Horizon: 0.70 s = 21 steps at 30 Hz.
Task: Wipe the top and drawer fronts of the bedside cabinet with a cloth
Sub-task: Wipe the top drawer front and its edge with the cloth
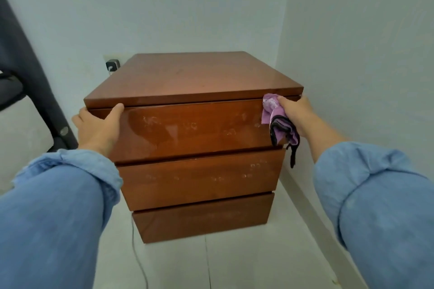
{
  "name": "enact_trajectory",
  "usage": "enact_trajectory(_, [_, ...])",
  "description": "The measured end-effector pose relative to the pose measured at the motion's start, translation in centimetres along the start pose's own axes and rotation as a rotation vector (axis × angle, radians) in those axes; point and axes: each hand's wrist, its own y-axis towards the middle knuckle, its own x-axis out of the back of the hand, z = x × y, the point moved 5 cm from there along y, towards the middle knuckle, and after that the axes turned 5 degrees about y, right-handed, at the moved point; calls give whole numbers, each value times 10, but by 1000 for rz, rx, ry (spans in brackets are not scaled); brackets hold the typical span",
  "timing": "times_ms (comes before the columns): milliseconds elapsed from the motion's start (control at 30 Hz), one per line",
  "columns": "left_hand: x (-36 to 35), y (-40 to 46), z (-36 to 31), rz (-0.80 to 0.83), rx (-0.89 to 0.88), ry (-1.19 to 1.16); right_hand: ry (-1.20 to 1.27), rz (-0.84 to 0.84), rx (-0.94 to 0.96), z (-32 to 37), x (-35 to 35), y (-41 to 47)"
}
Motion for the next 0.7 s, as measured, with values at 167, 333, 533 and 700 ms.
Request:
enact_trajectory(167, [2, -3, 0, -18, 43, -31, 50, 20, -5, -1, 4, -8])
enact_trajectory(333, [10, -16, 3, -58, 70, -20, 52, 32, 5, -1, 16, -22])
enact_trajectory(533, [31, -36, -3, -76, 86, 89, -72, 49, -32, 1, 31, -39])
enact_trajectory(700, [35, -64, -43, -169, -398, 403, -209, -129, 162, 29, 47, -52])
